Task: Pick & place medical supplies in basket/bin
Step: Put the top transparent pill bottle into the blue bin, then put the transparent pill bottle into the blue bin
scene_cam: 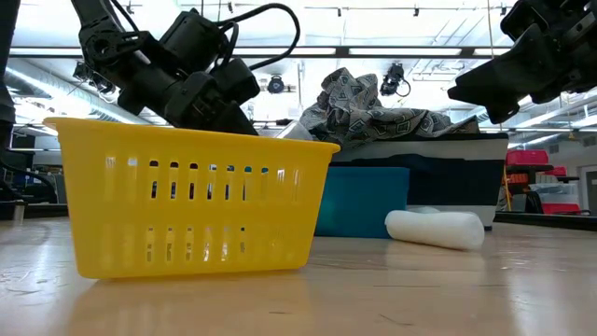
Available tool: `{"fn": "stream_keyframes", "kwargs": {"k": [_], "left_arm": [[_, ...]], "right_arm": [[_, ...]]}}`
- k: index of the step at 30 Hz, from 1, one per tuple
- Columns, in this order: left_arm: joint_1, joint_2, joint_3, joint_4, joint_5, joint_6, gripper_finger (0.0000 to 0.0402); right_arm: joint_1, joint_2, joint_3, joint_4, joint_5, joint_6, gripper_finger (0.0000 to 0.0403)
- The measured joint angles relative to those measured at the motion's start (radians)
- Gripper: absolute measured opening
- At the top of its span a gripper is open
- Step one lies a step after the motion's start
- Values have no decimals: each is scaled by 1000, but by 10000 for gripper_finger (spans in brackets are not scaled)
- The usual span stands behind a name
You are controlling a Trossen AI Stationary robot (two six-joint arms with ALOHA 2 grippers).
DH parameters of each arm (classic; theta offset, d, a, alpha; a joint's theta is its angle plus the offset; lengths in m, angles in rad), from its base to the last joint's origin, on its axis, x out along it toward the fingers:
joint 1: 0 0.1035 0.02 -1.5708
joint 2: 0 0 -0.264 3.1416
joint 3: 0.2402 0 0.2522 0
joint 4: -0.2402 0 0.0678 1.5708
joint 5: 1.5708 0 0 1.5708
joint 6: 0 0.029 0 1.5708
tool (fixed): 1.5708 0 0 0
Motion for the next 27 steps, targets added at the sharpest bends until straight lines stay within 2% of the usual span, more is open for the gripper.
{"fn": "stream_keyframes", "kwargs": {"k": [2, 8, 11, 15, 20, 27], "left_arm": [[0, 0, 0, 0, 0, -5, 150], [0, 0, 0, 0, 22, -5, 245], [0, 0, 0, 0, 34, -5, 268], [0, -1, 0, 5, 35, 12, 272], [-16, -49, 0, -16, 84, 19, 262], [-92, -207, 0, -239, 53, 39, 253]], "right_arm": [[0, 0, 0, 0, 0, 0, 114], [0, 0, 0, 0, 0, 0, 114], [0, 0, 0, 0, 0, 0, 114], [0, 0, 0, 0, 0, 0, 114], [0, 0, 0, 0, 0, 0, 114], [0, 0, 0, -3, -4, 0, 114]]}}
